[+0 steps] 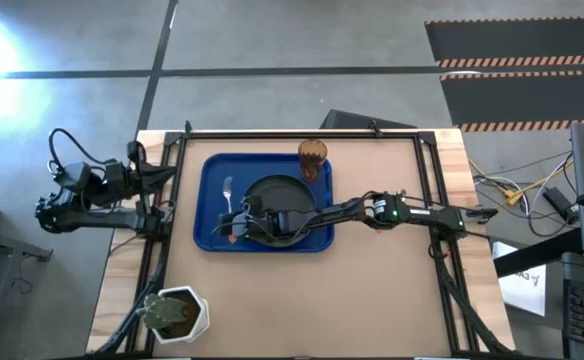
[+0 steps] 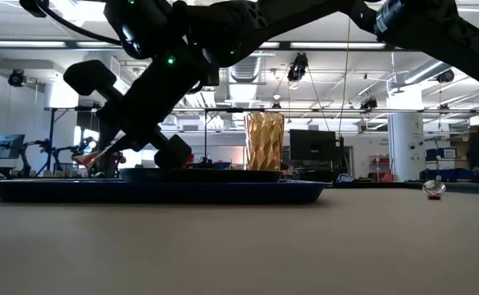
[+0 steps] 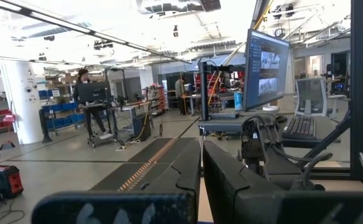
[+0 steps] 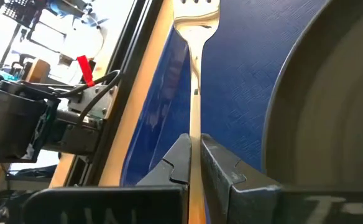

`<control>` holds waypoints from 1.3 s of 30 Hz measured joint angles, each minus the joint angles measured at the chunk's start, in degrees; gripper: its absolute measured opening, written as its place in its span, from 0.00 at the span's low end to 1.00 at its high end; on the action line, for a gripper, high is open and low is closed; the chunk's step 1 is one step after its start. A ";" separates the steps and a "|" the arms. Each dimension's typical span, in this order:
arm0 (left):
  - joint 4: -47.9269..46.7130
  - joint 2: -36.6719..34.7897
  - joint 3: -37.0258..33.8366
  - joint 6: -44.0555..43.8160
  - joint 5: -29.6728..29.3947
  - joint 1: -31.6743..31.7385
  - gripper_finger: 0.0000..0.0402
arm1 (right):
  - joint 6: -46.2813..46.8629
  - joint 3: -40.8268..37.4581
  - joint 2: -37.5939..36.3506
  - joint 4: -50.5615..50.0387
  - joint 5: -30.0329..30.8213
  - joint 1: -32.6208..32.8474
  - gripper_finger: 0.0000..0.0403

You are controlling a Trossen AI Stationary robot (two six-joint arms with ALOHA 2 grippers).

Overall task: Pick and place plate/cup/fork/spoon on tray
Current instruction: Put the orange fork on the left of the black plate on the blue tray

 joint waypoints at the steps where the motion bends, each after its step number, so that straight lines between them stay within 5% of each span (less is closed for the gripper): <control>1: 0.02 0.00 0.00 0.00 0.00 0.00 0.00 | 0.01 0.00 0.00 0.02 -0.01 0.00 0.03; 39: 0.04 0.00 -0.02 0.00 0.00 0.00 0.00 | 1.48 -3.23 -0.01 1.77 -2.89 -1.05 0.03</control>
